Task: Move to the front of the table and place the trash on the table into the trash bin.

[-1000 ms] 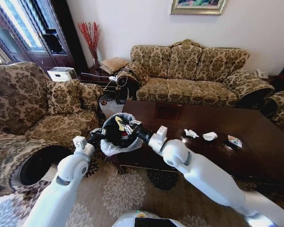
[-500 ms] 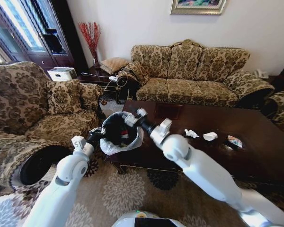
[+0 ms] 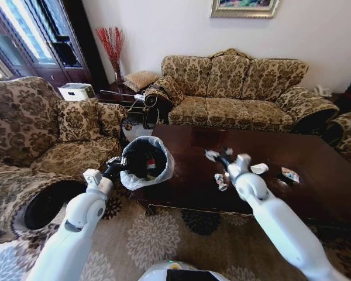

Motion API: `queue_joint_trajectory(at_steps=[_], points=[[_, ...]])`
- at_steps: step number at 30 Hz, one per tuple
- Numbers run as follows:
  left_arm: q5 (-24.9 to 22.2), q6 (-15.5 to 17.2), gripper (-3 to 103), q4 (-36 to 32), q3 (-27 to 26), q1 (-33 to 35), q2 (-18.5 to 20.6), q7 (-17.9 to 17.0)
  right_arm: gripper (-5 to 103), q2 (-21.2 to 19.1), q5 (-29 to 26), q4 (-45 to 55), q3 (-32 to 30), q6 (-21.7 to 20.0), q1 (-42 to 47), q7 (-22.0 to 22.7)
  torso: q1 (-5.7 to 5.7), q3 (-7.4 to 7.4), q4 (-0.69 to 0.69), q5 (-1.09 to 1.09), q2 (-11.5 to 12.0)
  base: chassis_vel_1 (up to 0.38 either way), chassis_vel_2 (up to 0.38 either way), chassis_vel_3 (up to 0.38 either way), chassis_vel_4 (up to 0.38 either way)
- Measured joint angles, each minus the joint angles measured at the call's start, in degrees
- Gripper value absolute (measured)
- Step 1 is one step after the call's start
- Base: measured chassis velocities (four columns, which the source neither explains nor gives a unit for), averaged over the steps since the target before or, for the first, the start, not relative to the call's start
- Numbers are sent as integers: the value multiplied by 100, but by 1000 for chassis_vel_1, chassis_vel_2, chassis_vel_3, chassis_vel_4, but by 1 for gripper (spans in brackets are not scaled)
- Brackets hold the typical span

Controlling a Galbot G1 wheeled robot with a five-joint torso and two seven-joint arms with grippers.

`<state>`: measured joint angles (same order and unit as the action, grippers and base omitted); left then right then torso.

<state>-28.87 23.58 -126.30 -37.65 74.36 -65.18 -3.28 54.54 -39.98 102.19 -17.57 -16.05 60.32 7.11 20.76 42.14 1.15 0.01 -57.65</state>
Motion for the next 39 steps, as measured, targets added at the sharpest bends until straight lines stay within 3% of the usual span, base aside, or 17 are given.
queue_joint_trajectory(at_steps=[6,16,19,21,25,28,30,33,39], points=[[31,-8,4,-63,30,48,3,9,100,528,407,-820,-374,337,532,-262,0,0,1,0,0,0,0,0,0],[63,-9,4,-92,63,74,-22,10,102,850,484,-1356,-356,448,506,-307,1,0,2,0,0,0,0,0,0],[67,-19,4,-94,76,74,-33,10,91,907,509,-1501,-335,510,488,-308,1,0,2,0,0,0,0,0,0],[67,-19,4,-95,82,73,-39,11,91,921,530,-1532,-326,538,485,-310,1,0,2,0,0,0,0,0,0],[70,-19,4,-107,88,70,-49,11,80,957,567,-1547,-310,558,484,-306,1,0,2,-1,0,0,0,0,0],[70,-19,4,-127,80,68,-37,11,68,1004,591,-1561,-309,558,482,-292,1,0,2,-2,0,0,0,0,0],[70,-19,4,-137,71,68,-27,12,68,1037,622,-1598,-326,558,474,-291,1,0,2,-1,0,0,0,0,0],[68,-18,4,-185,52,79,-11,18,56,1101,651,-1644,-360,563,478,-297,1,0,2,-1,0,0,0,0,0],[65,-14,4,-226,50,86,-22,23,49,1167,653,-1581,-397,573,526,-268,1,1,1,-1,0,0,0,0,0]])
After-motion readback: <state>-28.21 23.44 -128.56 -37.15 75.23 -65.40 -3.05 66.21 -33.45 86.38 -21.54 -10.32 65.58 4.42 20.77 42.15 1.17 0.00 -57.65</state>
